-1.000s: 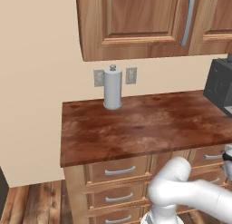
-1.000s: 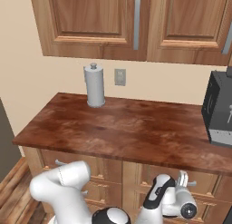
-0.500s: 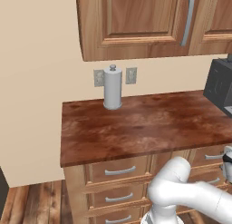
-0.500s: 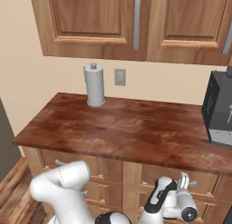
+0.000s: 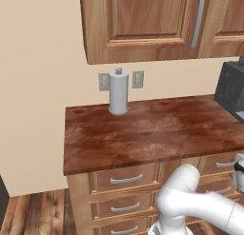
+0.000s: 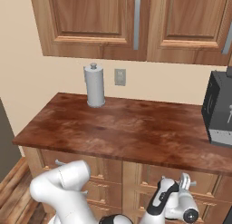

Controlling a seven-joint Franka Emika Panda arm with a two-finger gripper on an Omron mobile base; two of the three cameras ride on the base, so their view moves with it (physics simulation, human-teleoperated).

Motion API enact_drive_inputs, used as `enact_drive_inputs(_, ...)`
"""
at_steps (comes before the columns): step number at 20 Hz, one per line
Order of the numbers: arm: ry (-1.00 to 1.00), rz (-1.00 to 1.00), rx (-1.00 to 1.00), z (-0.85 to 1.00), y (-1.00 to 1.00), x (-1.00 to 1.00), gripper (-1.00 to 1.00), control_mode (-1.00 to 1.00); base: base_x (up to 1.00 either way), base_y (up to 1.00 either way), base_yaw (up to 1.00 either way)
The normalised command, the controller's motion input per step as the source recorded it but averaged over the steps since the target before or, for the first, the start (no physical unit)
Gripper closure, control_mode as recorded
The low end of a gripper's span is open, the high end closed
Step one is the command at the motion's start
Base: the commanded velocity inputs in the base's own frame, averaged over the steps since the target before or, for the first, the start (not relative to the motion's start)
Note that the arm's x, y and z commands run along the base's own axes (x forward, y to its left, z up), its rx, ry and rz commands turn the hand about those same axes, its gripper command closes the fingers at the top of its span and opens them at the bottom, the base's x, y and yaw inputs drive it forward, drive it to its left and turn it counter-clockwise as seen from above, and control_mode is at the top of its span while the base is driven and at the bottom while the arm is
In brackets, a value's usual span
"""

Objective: Take the tongs from the drawer on the right and place them on the dining counter next to the tray containing the hot dog.

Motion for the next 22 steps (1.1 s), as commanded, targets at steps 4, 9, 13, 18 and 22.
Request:
enact_drive_inputs(4, -0.02, 0.0, 0.01, -0.12, -0.04, 0.13, -1.0, -1.0, 0.0, 0.0, 0.0)
enact_drive_inputs(9, -0.01, 0.0, 0.01, -0.11, -0.07, 0.17, -1.0, -1.0, 0.0, 0.0, 0.0)
enact_drive_inputs(13, -0.01, 0.0, 0.01, -0.09, -0.1, 0.22, -1.0, -1.0, 0.0, 0.0, 0.0)
enact_drive_inputs(18, -0.03, 0.0, 0.02, -0.08, -0.01, 0.25, -1.0, -1.0, 0.0, 0.0, 0.0)
enact_drive_inputs(22, -0.02, 0.0, 0.02, -0.03, 0.0, 0.24, -1.0, -1.0, 0.0, 0.0, 0.0)
